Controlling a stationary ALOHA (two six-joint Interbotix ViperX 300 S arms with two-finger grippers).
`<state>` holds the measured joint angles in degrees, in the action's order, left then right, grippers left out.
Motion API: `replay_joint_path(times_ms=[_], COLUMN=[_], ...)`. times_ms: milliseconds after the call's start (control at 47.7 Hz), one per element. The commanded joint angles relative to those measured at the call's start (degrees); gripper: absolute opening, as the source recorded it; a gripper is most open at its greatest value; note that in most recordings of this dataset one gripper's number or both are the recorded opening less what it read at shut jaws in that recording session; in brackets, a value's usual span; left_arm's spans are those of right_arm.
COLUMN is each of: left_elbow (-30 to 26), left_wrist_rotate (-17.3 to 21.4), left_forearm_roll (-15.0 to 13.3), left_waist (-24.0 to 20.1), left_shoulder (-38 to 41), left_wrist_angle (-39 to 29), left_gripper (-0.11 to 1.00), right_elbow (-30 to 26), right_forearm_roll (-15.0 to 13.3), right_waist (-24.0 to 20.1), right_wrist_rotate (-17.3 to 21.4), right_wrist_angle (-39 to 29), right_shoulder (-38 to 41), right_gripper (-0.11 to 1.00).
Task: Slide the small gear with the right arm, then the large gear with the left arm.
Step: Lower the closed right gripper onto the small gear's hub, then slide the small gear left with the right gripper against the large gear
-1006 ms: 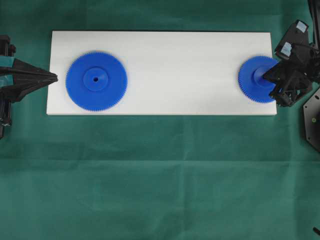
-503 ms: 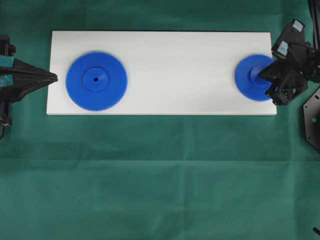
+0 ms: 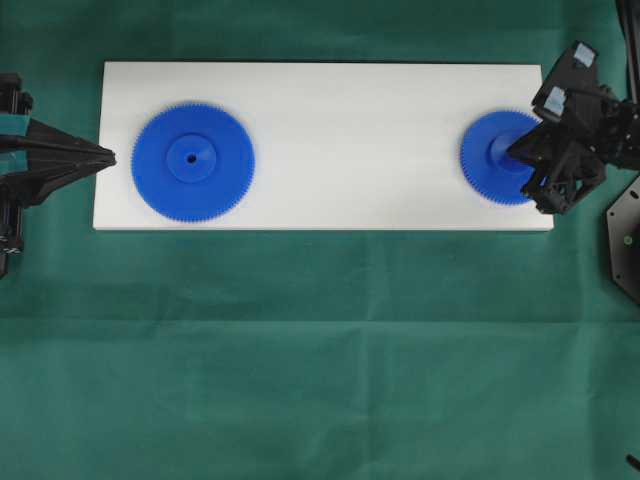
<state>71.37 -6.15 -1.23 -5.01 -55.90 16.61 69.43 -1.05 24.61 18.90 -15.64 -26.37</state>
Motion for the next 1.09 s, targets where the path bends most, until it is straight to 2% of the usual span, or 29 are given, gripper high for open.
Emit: replay_joint_path(times_ms=[0, 147, 231, 356, 545, 692, 838, 964, 1069], left_elbow=[-0.6, -0.6, -0.5, 0.0, 1.2, 2.2, 3.2, 3.7, 3.7], left_wrist_rotate=[-0.2, -0.1, -0.2, -0.2, -0.8, -2.3, -3.2, -3.2, -3.2], left_forearm_roll=[-0.1, -0.1, -0.1, -0.1, -0.1, -0.1, -0.1, -0.1, -0.1], left_waist=[-0.1, -0.1, -0.2, -0.1, -0.1, 0.1, 0.0, 0.0, 0.0], left_shoulder=[0.3, 0.3, 0.3, 0.2, -0.4, -1.7, -3.8, -5.2, -5.9], left_wrist_angle=[0.5, 0.6, 0.5, 0.5, 0.4, 0.3, 0.2, 0.2, 0.1], left_gripper=[0.0, 0.0, 0.0, 0.0, 0.0, 0.0, 0.0, 0.0, 0.0], right_elbow=[-0.7, -4.0, -7.6, -16.9, -33.2, -41.6, -47.9, -51.4, -51.9], right_forearm_roll=[0.2, 0.1, 0.1, -0.9, -4.3, -6.7, -8.5, -9.9, -10.5], right_waist=[-2.4, -5.4, -6.9, -9.6, -12.5, -13.5, -15.0, -16.2, -16.3], right_wrist_rotate=[1.0, 1.9, 1.9, 1.7, 1.6, 1.6, 1.5, 1.6, 1.7], right_wrist_angle=[1.3, 6.2, 9.1, 10.9, 6.9, 3.8, 3.7, 3.3, 3.3], right_shoulder=[2.4, 8.7, 13.7, 24.3, 37.1, 41.2, 44.1, 46.1, 46.5], right_gripper=[0.5, 0.5, 0.5, 0.5, 0.5, 0.5, 0.5, 0.5, 0.5])
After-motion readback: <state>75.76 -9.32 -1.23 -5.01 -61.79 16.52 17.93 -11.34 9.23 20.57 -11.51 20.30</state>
